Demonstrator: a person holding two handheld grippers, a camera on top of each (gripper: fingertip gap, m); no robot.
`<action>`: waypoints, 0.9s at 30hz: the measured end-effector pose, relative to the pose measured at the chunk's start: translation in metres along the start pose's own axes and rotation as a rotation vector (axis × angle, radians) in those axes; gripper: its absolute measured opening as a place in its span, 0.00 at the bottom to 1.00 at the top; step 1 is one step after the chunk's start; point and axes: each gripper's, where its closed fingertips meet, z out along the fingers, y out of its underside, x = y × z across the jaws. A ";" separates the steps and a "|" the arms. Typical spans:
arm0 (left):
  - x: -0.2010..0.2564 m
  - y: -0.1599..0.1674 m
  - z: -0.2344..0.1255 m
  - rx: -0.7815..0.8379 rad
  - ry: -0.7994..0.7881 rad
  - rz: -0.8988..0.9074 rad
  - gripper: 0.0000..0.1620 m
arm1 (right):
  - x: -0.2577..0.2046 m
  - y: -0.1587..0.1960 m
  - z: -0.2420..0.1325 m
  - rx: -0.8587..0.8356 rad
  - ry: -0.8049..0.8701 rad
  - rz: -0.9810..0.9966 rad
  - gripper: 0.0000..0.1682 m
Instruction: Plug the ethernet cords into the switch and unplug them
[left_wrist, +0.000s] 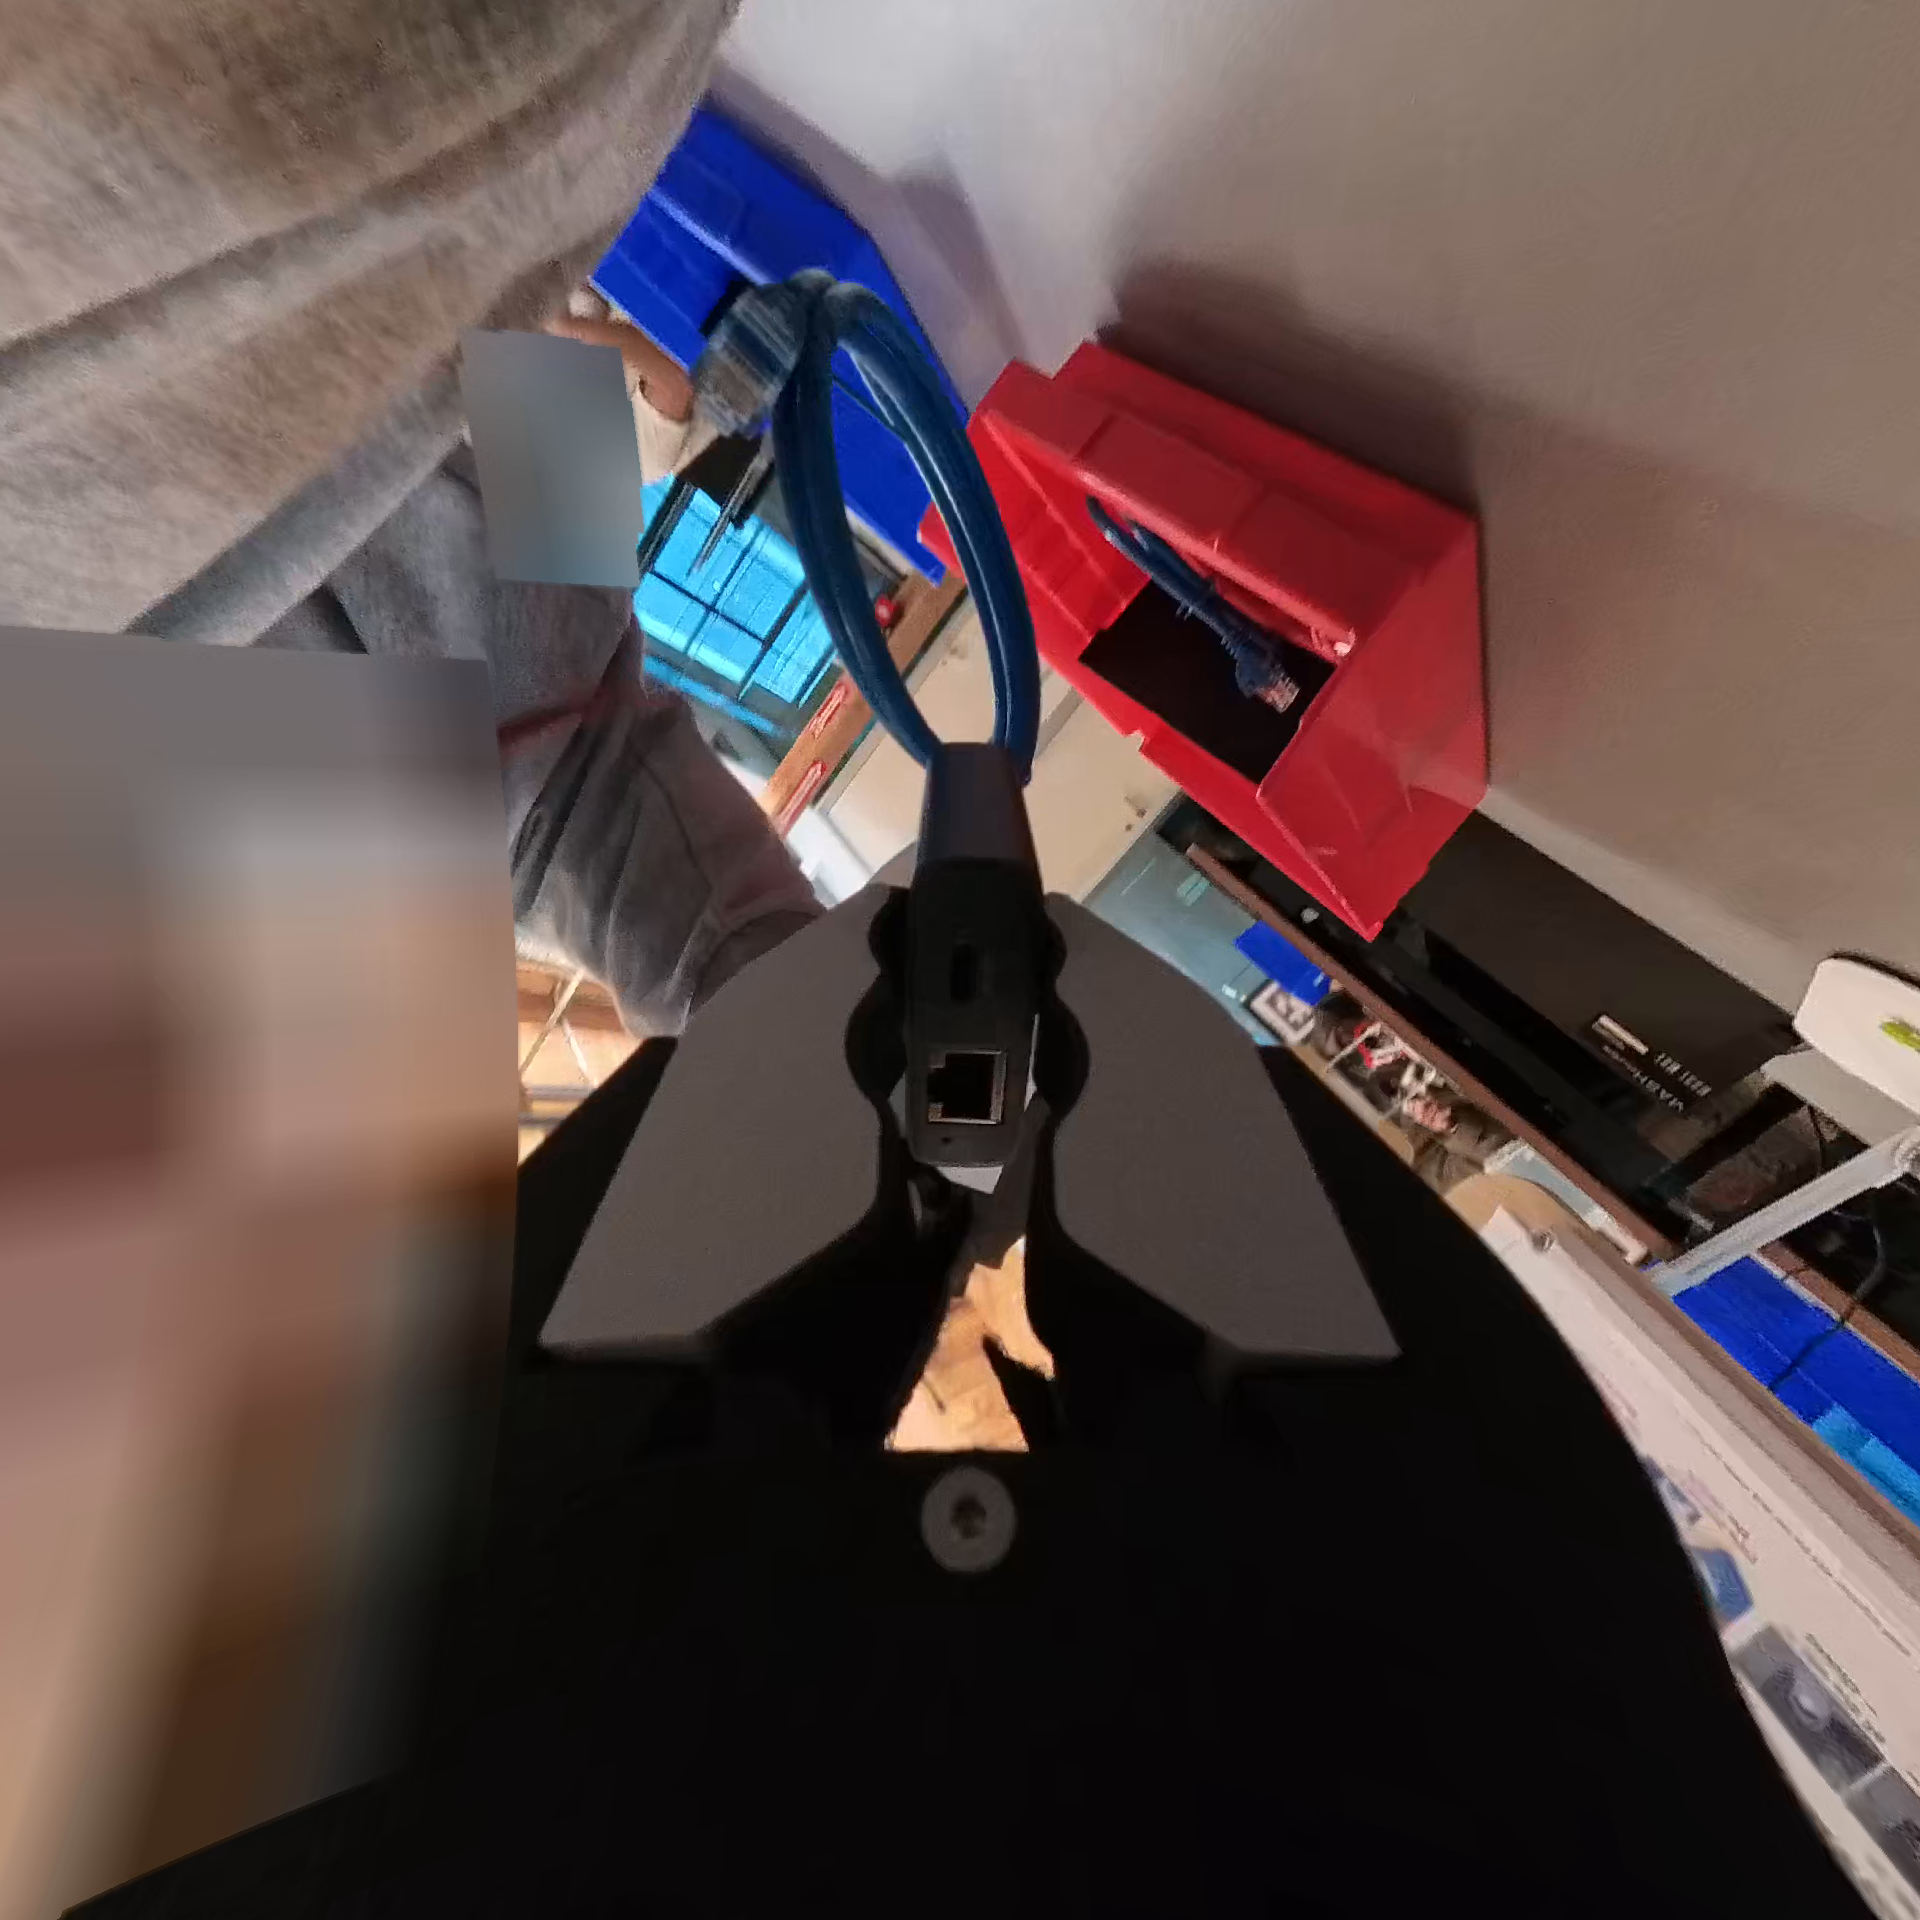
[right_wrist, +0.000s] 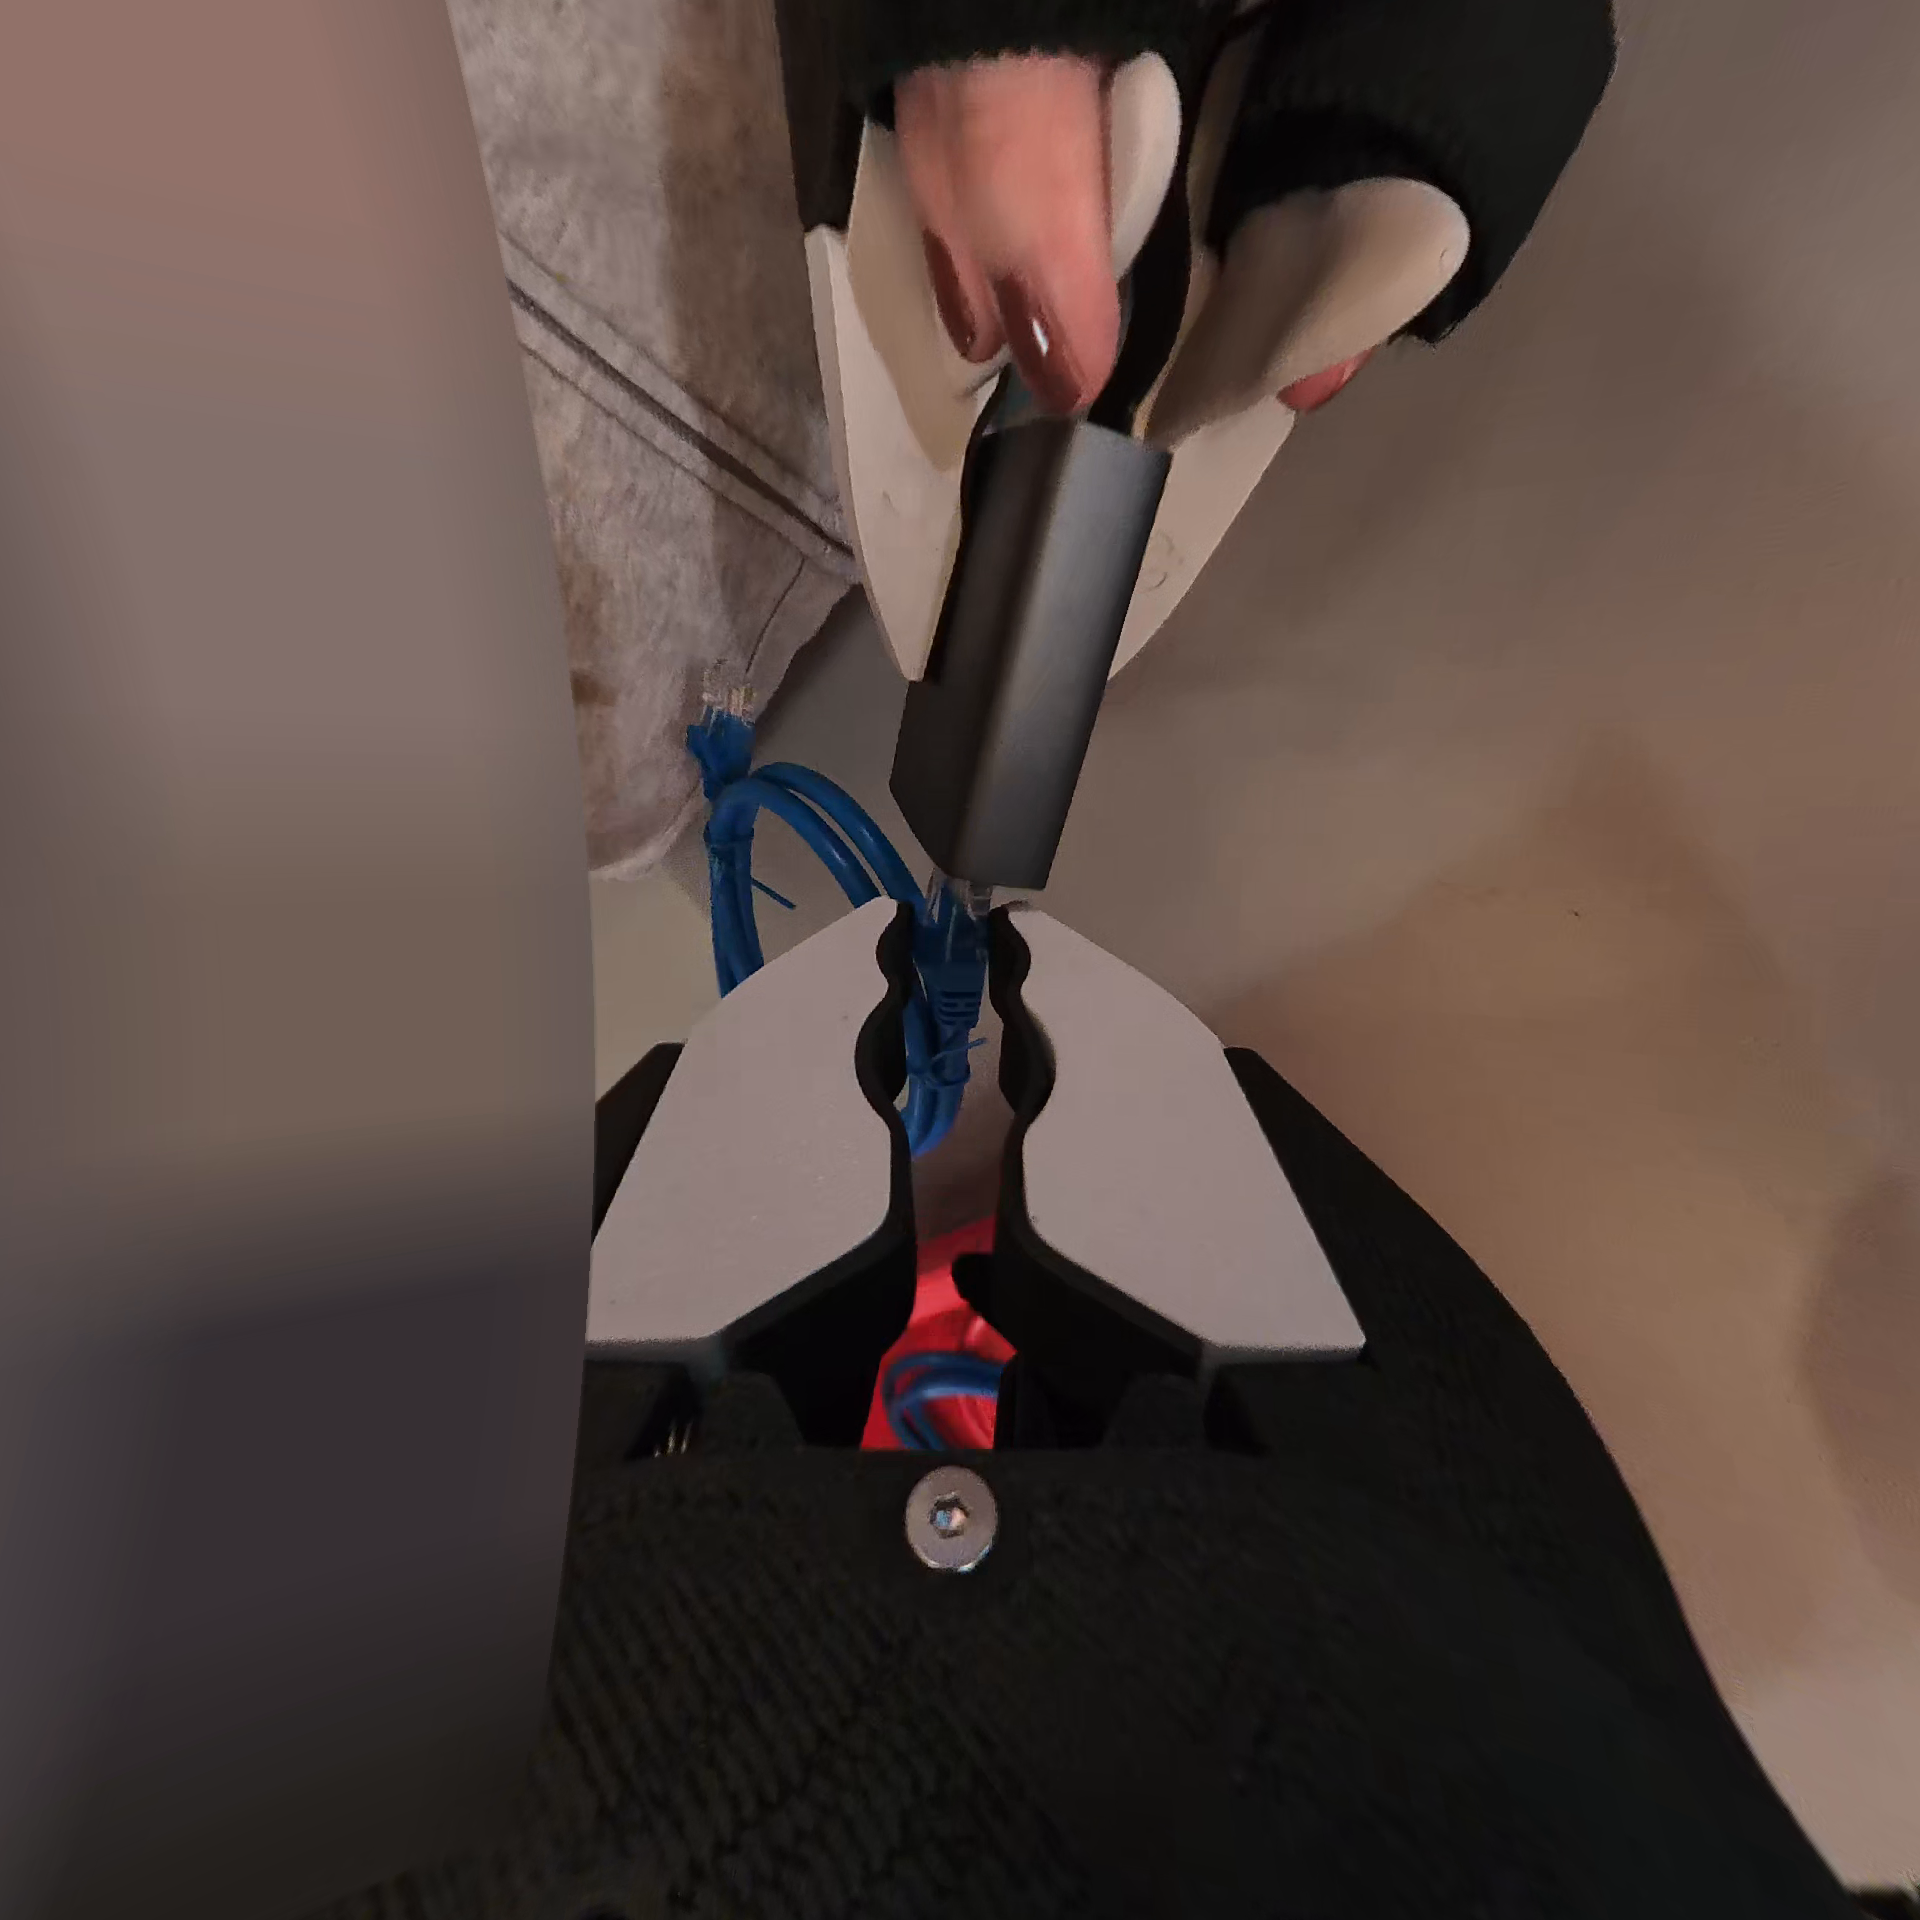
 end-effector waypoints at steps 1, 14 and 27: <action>0.000 -0.003 0.000 0.029 0.004 -0.002 0.13 | -0.001 -0.001 0.003 0.029 0.001 0.008 0.07; 0.001 -0.031 0.010 0.296 0.054 -0.016 0.13 | -0.010 0.003 0.028 0.024 -0.050 0.063 0.07; -0.009 -0.051 0.017 0.418 0.024 -0.158 0.13 | -0.018 -0.009 0.035 0.130 -0.091 0.070 0.07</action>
